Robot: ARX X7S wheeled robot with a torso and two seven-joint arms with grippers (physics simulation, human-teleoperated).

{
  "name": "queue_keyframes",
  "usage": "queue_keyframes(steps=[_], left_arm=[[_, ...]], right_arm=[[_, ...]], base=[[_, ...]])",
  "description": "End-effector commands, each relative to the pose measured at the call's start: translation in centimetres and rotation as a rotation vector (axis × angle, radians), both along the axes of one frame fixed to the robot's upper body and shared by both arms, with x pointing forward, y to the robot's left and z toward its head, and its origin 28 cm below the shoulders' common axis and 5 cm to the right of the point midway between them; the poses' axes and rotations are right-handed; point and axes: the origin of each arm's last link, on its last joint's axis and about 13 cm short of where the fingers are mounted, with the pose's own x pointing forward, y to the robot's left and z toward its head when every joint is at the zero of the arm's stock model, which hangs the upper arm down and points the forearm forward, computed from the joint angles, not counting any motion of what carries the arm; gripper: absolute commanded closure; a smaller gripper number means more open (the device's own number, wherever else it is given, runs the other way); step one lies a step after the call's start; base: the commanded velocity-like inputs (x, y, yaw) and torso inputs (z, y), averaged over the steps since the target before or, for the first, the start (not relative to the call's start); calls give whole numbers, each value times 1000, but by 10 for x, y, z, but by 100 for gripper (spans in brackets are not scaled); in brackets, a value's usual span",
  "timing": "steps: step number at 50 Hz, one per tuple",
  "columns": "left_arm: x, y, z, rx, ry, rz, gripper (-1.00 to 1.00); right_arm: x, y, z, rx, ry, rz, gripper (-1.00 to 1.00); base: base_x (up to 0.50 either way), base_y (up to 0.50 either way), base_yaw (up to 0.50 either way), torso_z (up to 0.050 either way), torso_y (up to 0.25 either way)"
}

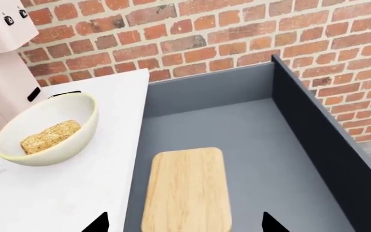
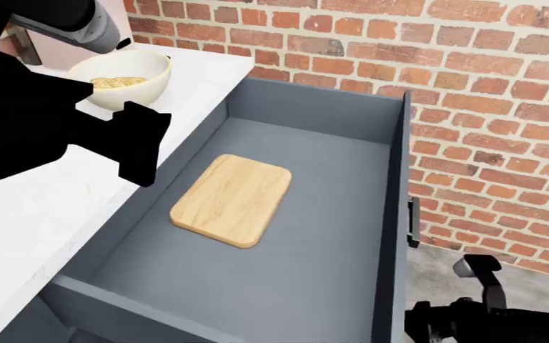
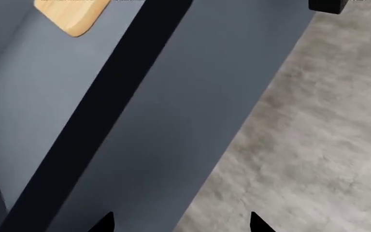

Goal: Place the bar in the bowl and close the drawer.

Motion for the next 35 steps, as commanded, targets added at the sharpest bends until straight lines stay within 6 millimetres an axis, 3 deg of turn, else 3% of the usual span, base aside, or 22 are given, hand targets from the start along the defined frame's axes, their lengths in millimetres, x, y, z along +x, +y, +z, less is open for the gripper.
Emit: queue_keyframes(steps=[1, 22, 35], left_arm=[[1, 0, -1, -1, 2, -1, -100], [4, 1, -4, -4, 10, 0, -100], [4, 2, -5, -7, 12, 0, -100]], right_arm=[[15, 21, 1, -1, -36, 5, -100], [42, 73, 12, 64, -25, 133, -100], [59, 93, 21, 256, -20, 220, -100]], base=[[0, 0, 0, 0, 0], [0, 0, 0, 0, 1], [0, 0, 0, 0, 2]])
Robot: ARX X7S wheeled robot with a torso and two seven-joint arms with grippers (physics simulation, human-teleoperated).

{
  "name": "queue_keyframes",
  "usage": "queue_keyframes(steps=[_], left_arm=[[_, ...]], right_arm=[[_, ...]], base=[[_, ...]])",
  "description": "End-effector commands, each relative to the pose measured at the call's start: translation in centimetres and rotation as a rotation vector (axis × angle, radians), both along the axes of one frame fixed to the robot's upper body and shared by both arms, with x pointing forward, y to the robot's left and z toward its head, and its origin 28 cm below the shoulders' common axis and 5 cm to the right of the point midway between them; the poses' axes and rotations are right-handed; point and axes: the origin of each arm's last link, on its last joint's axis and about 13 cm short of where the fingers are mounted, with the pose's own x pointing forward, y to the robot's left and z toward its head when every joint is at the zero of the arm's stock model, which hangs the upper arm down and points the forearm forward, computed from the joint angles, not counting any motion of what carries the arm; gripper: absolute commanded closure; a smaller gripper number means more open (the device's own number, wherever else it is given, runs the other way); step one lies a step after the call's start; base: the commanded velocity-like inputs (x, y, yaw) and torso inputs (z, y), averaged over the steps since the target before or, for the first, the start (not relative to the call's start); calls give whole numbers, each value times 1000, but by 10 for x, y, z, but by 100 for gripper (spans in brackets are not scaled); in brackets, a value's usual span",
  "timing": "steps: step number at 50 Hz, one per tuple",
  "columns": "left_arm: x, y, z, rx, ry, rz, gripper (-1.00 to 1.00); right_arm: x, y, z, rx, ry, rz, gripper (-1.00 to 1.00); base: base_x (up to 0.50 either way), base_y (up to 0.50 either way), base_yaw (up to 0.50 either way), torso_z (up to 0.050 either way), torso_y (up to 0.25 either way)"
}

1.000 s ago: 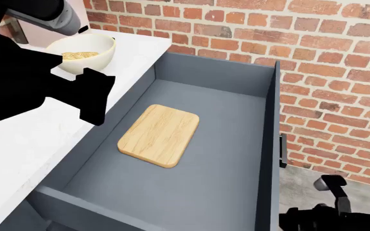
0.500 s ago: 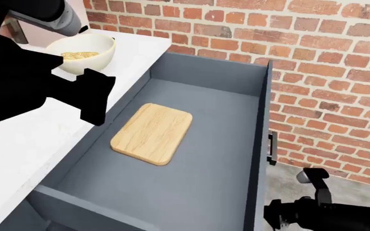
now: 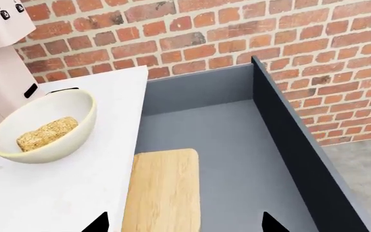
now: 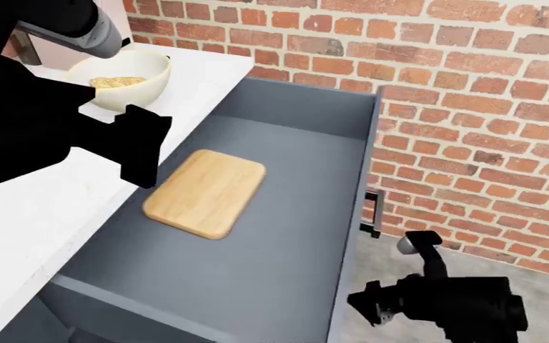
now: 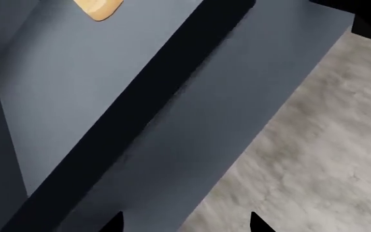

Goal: Place the bar in the bowl and close the drawer.

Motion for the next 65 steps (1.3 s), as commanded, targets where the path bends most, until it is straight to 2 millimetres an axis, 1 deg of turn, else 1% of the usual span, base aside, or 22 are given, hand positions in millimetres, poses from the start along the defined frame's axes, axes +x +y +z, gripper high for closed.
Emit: queue_keyframes(steps=[1, 11, 23, 28, 37, 46, 53, 61, 65], left_arm=[[1, 0, 0, -3, 1, 0, -100], [1, -1, 0, -1, 2, -4, -100], [4, -3, -1, 3, 4, -10, -100], [5, -3, -1, 3, 4, -10, -100], [5, -3, -2, 4, 6, -10, -100], [5, -1, 0, 5, 2, -5, -100], [4, -1, 0, 4, 1, -7, -100], [6, 0, 0, 4, 2, -8, -100], [7, 1, -1, 3, 4, -5, -100]], right_arm=[[19, 33, 8, 276, -12, 105, -100], [34, 56, 11, 321, -5, 130, -100], [49, 88, 22, 378, -3, 131, -100], [54, 103, 22, 338, -13, 103, -100], [62, 128, 17, 264, -8, 103, -100], [66, 154, 14, 188, -30, 117, -100], [64, 173, 11, 128, -32, 140, -100], [59, 193, 12, 110, -27, 160, -100], [59, 201, 18, 94, -50, 159, -100]], base=[[0, 0, 0, 0, 0], [0, 0, 0, 0, 2], [0, 0, 0, 0, 3], [0, 0, 0, 0, 0], [0, 0, 0, 2, 2], [0, 0, 0, 0, 0], [0, 0, 0, 0, 0], [0, 0, 0, 0, 0], [0, 0, 0, 0, 0]])
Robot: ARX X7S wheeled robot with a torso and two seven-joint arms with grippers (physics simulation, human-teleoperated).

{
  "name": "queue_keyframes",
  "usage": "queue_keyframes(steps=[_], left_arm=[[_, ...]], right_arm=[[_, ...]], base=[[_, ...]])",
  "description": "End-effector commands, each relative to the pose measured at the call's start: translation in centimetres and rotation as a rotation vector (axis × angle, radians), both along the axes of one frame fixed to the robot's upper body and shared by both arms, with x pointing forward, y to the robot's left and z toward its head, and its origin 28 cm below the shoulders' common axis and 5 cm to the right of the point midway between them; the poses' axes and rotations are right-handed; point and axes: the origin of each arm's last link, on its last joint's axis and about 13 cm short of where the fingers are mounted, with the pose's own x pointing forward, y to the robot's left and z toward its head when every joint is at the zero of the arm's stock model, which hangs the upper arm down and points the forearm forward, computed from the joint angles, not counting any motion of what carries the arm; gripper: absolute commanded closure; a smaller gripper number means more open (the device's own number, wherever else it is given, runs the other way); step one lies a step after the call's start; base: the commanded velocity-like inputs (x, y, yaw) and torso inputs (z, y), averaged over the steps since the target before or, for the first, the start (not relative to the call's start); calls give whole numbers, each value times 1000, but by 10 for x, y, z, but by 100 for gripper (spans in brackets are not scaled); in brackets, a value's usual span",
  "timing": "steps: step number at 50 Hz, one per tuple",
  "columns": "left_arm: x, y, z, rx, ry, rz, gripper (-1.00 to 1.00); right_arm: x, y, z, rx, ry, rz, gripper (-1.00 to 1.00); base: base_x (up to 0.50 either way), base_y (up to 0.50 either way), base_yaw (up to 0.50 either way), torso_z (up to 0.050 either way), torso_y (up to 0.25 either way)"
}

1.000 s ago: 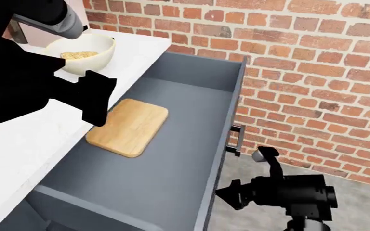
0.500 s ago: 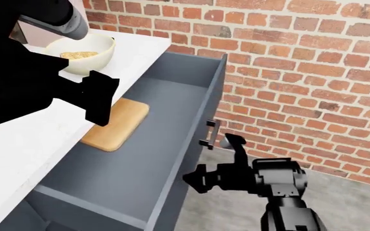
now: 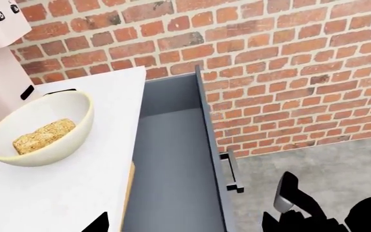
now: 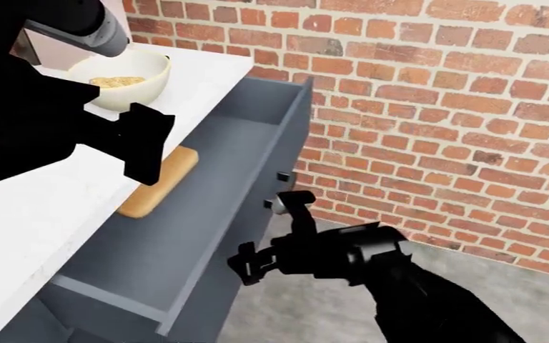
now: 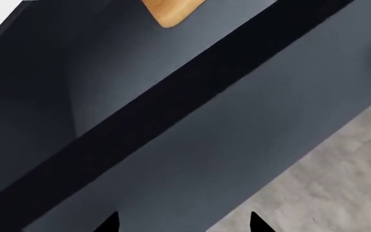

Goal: Place the bar in the bowl and close the drawer.

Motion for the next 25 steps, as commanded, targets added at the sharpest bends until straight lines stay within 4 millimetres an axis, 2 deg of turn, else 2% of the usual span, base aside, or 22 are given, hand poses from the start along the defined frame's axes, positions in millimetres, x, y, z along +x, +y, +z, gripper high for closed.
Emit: queue_keyframes(steps=[1, 9, 18, 25], left_arm=[[2, 2, -1, -1, 2, 3, -100], [1, 4, -2, -1, -1, 11, -100], [0, 3, -2, -2, -1, 10, -100], [0, 2, -3, -3, 0, 8, -100]], right_arm=[[-8, 28, 2, -4, 27, -25, -100], [-8, 33, 6, -6, 11, -34, -100], [-3, 13, 8, -1, 67, -19, -100], [-35, -22, 27, 94, 94, 20, -100]], base=[[0, 0, 0, 0, 0], [0, 0, 0, 0, 0], [0, 0, 0, 0, 0], [0, 0, 0, 0, 0]])
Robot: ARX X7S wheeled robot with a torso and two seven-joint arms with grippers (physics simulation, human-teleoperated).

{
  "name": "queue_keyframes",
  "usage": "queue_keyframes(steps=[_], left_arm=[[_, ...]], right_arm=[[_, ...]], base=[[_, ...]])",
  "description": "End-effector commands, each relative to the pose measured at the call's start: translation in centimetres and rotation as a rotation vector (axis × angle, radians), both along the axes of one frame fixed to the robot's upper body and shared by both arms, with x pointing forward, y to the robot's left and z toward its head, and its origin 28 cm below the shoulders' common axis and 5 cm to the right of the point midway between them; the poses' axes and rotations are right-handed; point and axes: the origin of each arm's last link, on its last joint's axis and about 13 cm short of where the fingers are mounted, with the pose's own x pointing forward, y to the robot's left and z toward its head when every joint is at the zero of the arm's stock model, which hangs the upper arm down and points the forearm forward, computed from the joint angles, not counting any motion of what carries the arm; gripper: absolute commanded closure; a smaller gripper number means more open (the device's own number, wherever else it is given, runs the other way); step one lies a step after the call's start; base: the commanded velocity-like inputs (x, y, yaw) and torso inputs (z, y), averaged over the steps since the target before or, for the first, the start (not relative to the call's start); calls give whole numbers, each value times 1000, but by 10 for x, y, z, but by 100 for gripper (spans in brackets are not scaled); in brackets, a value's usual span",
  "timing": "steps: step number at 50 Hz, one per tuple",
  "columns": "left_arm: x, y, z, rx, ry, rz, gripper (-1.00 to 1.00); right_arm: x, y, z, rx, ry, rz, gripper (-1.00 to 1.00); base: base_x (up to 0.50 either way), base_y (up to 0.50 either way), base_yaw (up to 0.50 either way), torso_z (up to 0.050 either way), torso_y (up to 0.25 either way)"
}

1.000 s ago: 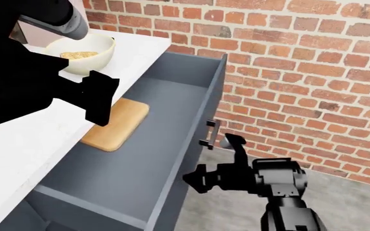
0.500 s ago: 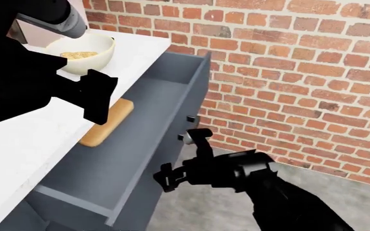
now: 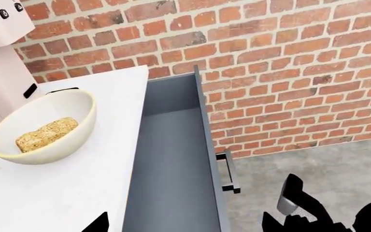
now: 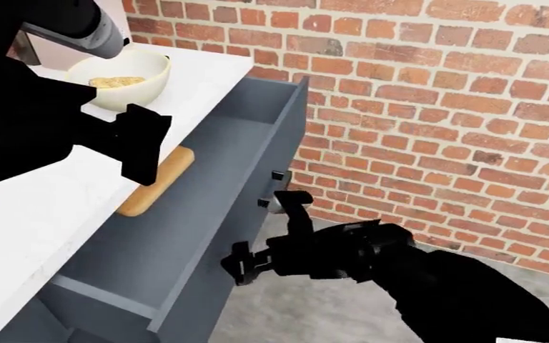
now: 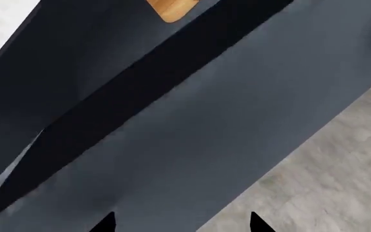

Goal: Place the bar in the bowl and close the drawer.

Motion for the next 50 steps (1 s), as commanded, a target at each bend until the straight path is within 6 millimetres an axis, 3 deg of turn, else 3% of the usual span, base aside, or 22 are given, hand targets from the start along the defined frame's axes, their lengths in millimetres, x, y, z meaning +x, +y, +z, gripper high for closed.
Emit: queue_keyframes(steps=[1, 13, 22, 28, 34, 44, 50], left_arm=[[-1, -1, -1, -1, 1, -1, -100], [0, -5, 0, -1, -2, -25, -100], [2, -13, 0, 16, -13, -58, -100], [3, -20, -1, 26, -13, -80, -100], [3, -28, -2, 41, -12, -103, -100], [11, -52, 1, 88, -20, -123, -100], [14, -74, 1, 141, -29, -143, -100]], right_arm=[[-31, -34, 17, 94, 49, 34, -100], [-86, -90, 8, 141, -50, -29, -100], [-126, -137, -33, 90, -76, -233, -100], [-150, -168, -46, 154, -84, -407, -100], [-170, -195, -72, 217, -65, -629, -100], [-187, -220, -104, 262, -15, -849, -100], [-191, -225, -116, 289, 12, -906, -100]], base=[[0, 0, 0, 0, 0], [0, 0, 0, 0, 0], [0, 0, 0, 0, 0], [0, 0, 0, 0, 0], [0, 0, 0, 0, 0], [0, 0, 0, 0, 0], [0, 0, 0, 0, 0]])
